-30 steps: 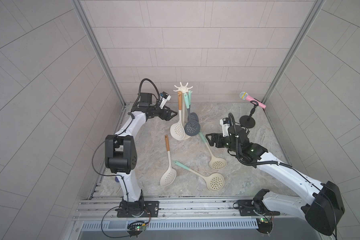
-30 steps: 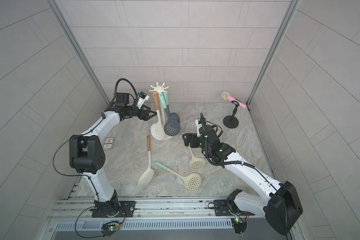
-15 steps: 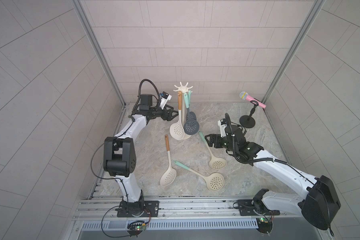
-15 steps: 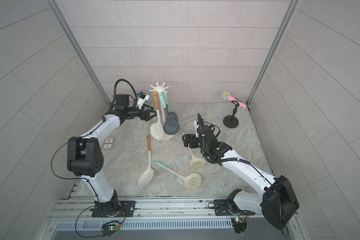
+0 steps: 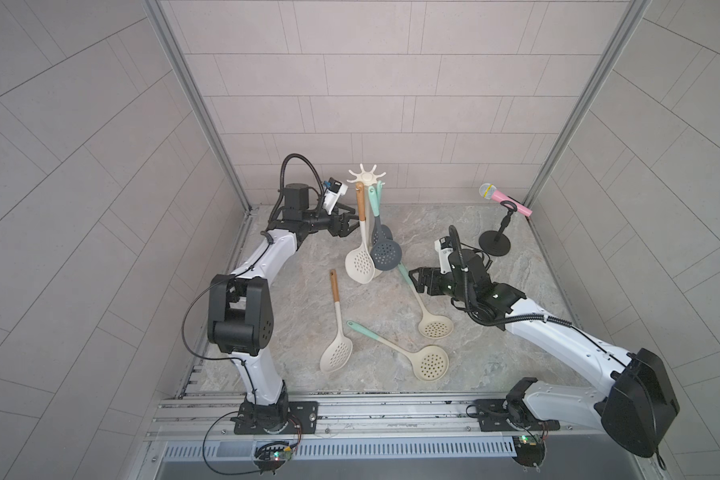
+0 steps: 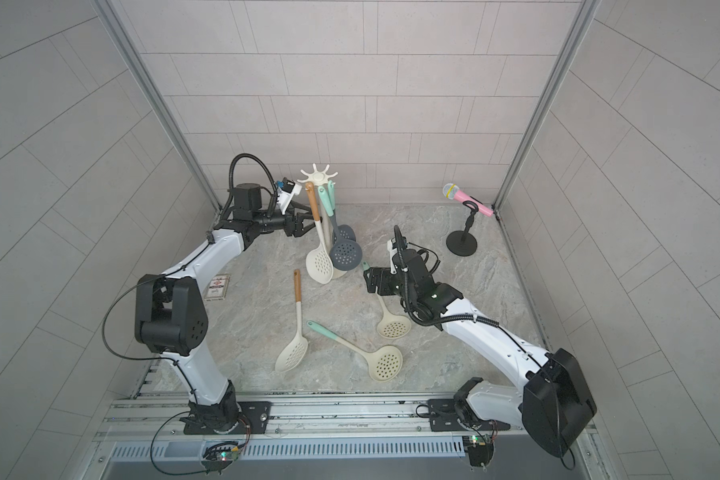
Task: Hang the skimmer on the kitchen utensil rack
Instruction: Adjust the rack at the center of the board.
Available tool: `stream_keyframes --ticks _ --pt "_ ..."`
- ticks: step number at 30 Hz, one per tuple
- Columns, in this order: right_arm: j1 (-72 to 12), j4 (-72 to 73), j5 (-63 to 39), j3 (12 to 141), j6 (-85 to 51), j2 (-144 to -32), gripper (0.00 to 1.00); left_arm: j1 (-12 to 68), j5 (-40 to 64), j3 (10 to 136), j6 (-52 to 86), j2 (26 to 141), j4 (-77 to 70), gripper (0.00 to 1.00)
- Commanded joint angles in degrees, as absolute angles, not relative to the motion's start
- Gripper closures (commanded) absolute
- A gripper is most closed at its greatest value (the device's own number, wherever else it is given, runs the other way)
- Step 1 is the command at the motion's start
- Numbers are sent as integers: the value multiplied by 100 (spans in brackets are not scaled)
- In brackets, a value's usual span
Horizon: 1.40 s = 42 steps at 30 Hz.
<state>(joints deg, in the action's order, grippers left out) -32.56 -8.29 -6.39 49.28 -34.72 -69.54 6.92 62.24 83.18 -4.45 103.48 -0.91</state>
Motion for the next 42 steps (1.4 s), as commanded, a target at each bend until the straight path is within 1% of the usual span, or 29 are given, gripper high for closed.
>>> stream_keyframes --ticks 1,7,11,18,22,31,42 --pt "-3245 -860 -545 5112 -3445 -6985 7 756 6466 8171 -49 10265 -888 31" --pt "-3242 -857 -547 5170 -3441 -7049 7 756 6497 8103 476 10412 -1586 38" --pt "-3238 -884 -519 5168 -3429 -7055 7 759 6627 8055 1388 10590 -2508 48" --pt "-3243 -901 -492 5182 -3396 -7070 7 763 6870 7988 3672 11115 -5130 52" --pt "-3228 -906 -500 5186 -3375 -7100 7 759 6952 8076 4573 11341 -6043 54" --pt "-3226 -909 -510 5207 -3349 -7141 7 756 6953 8038 4533 11329 -6054 56" --pt "-3195 -935 -510 5220 -3313 -7141 7 791 6820 8063 3646 11290 -5266 57"
